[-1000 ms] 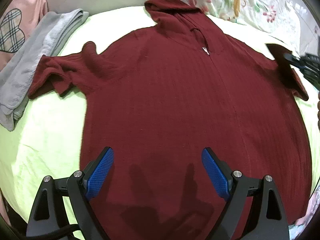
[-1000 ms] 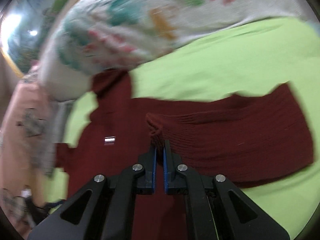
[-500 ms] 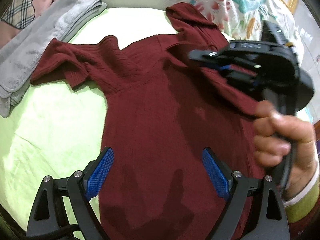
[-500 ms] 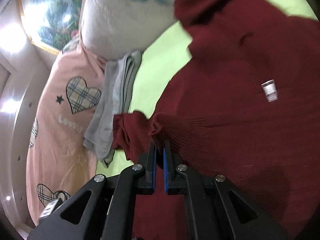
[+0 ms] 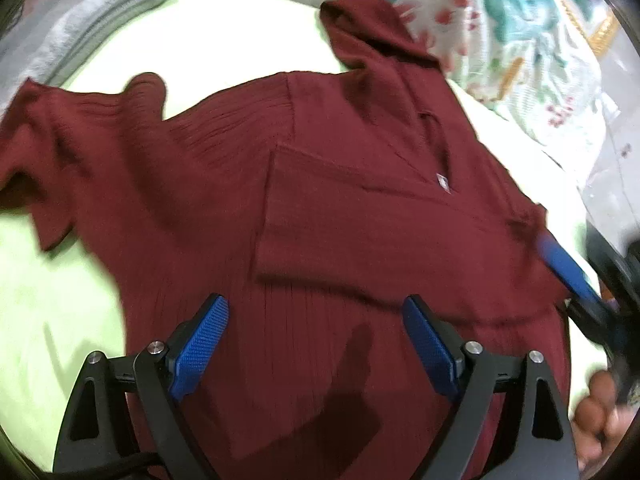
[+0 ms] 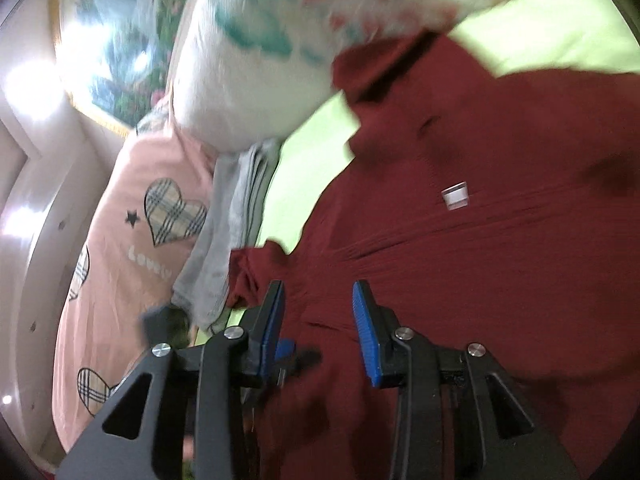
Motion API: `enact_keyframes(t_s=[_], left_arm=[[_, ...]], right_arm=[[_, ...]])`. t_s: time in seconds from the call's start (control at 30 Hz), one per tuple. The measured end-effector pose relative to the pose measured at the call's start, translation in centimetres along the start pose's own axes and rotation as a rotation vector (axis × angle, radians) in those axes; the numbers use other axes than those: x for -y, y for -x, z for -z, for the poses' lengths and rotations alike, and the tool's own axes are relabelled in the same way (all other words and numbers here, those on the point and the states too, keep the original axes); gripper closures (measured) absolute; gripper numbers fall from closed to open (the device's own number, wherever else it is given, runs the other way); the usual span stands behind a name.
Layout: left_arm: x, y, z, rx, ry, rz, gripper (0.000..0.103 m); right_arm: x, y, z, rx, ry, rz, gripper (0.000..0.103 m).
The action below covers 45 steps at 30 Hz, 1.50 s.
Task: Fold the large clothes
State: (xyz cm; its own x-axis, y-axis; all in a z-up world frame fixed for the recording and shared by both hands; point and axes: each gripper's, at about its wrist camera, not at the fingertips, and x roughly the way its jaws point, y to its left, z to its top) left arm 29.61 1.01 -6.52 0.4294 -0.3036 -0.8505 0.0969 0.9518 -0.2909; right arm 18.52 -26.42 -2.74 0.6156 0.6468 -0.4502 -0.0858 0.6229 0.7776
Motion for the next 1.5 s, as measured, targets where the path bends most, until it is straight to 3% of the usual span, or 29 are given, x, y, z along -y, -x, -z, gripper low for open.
enact_keyframes(t_s=[0.07,0.1,0.13,0.17,0.2,0.23,0.37,0.43,0.47,0.7,0.73,0.8,0.93,1.07,1.17,1.23,1.33,1.4,1.43,1.5], left_arm=[[0.2,-1.2,-1.2,0.011,-0.005,-0.016,0.017],[0.4,-1.5,-1.7,0.024,-0.012,-0.02,0.028],[0.7,-1.8,-2.1,0.038,-0.019,-0.024,0.05],[1.0,-1.9,-2.5,0.045,-0.022,-0.03,0.066],[1.4,-2.1,-2.8,0.046,-0.031,-0.025,0.099],[1.5,-1.8,-2.7,0.045,-0.029,-0.005,0.098],[0.3,1.2,-2.3,0.168,-0.005,-0.052,0.098],[-0.8,1.8,-2.2,0.184,0.007,-0.08,0.098],[-1.3,1.5,-2.1,0.175,0.012,-0.088,0.098],[-1.9,1.1,-1.9,0.181,0.028,-0.117,0.098],[-2.0,1.1,-1.9,0.18,0.031,-0.117,0.098],[-1.9,1.0,-1.7,0.164,0.04,-0.107,0.098],[-0.3,1.3,-1.5,0.161,-0.01,-0.074,0.098],[0.4,0.3,-1.5,0.143,-0.033,-0.094,0.098],[-0.4,-0.4,-1.4,0.117,-0.01,-0.091,0.097],[-0.6,-0.3,-1.2,0.12,-0.013,-0.086,0.097],[-0.4,0.0,-0.9,0.119,-0.022,-0.102,0.096],[-0.7,0.7,-0.4,0.119,-0.014,-0.093,0.094],[-0.9,1.2,-0.1,0.121,-0.011,-0.09,0.091],[-2.0,3.1,0.8,0.135,-0.009,-0.092,0.091]], right_arm=[[1.2,3.9,0.2,0.065,-0.021,0.046,0.065],[1.8,5.5,0.2,0.095,-0.029,0.07,0.064],[2.5,7.1,0.2,0.129,-0.043,0.1,0.064],[3.2,8.6,0.1,0.159,-0.059,0.133,0.063],[4.2,10.3,-0.1,0.199,-0.079,0.173,0.063],[4.8,11.3,-0.3,0.219,-0.087,0.189,0.063],[6.8,13.8,-2.0,0.252,-0.097,0.31,0.062],[7.6,13.9,-3.1,0.248,-0.066,0.342,0.054],[8.1,13.7,-3.8,0.238,-0.053,0.37,0.044],[12.9,8.3,-7.1,0.05,-0.043,0.54,0.042],[13.6,7.7,-7.1,0.02,-0.041,0.539,0.042],[14.3,6.4,-7.1,-0.036,-0.021,0.538,0.093],[14.7,8.3,-7.8,0.006,-0.014,0.545,0.095],[15.6,7.8,-7.5,-0.041,-0.011,0.582,0.093],[13.3,9.2,-7.1,0.032,0.031,0.675,0.085],[10.4,9.9,-6.4,0.086,0.121,0.665,0.085],[8.5,7.9,-5.1,-0.01,0.211,0.624,0.082],[10.2,6.8,-4.5,-0.078,0.186,0.704,0.081],[11.3,7.0,-4.3,-0.08,0.157,0.749,0.081],[12.0,8.9,-4.0,-0.016,0.077,0.681,0.081]])
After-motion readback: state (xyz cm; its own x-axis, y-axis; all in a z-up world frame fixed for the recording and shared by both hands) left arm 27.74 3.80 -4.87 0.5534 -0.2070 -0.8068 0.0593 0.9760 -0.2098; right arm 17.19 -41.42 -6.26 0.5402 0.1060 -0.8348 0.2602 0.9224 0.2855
